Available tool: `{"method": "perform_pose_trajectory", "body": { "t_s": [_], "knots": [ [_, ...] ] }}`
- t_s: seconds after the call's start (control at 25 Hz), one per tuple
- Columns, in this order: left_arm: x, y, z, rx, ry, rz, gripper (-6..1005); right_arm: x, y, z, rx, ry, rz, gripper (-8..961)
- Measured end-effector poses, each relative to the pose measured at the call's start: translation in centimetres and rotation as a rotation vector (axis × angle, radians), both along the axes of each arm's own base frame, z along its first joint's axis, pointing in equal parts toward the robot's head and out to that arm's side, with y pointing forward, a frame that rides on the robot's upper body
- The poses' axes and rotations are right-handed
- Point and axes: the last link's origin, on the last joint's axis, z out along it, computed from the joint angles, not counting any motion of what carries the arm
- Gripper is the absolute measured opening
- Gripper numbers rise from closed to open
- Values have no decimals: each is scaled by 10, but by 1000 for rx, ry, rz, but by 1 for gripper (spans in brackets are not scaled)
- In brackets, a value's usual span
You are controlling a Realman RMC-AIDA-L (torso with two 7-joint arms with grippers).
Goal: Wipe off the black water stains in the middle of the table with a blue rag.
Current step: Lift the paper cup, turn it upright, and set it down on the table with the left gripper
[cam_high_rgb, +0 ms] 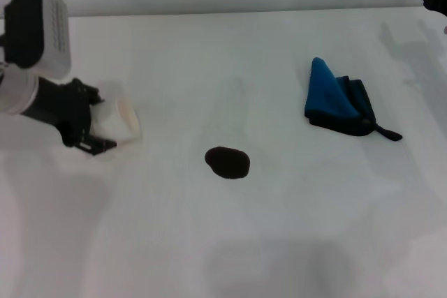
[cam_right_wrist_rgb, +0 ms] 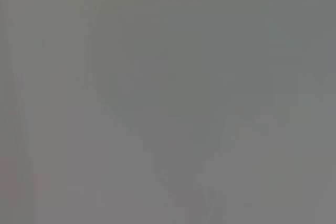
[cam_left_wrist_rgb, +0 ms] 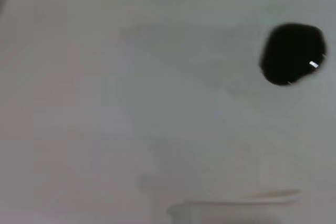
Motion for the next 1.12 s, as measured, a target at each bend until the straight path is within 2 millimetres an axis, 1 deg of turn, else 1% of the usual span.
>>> {"method": "perform_pose_trajectory", "body": {
  "t_s": [0.16, 0.24, 0.28, 0.4, 0.52, 0.6, 0.68, 0.8, 0.92, 1.0, 1.12],
  "knots": [
    [6, 10, 8, 118, -114, 37, 762, 0, 0, 0, 0, 0, 0, 853],
    [9, 14, 11, 189, -215, 51, 752, 0, 0, 0, 1, 1, -1, 853],
    [10, 16, 14, 240, -293, 54, 752, 0, 0, 0, 2, 1, -1, 853],
    [6, 15, 15, 321, -417, 44, 752, 1, 0, 1, 4, 3, -3, 853],
    [-2, 5, 8, 411, -573, 10, 752, 1, -1, 0, 3, 4, -2, 853],
    [-10, -5, 1, 466, -657, -2, 753, 1, -2, 0, 5, 8, -2, 853],
    [-19, -16, -3, 547, -747, 2, 753, 4, -4, 0, 8, 14, -7, 853],
    [-31, -35, -8, 719, -875, 6, 753, 4, -6, 2, 14, 21, -4, 853],
    [-40, -51, -15, 877, -906, -10, 753, 6, -7, 3, 17, 20, -5, 853],
    [-45, -61, -25, 951, -874, -8, 753, 6, -7, 3, 19, 20, -5, 853],
    [-51, -65, -41, 957, -795, 35, 752, 5, -6, 4, 20, 21, -1, 853]
  ]
}}
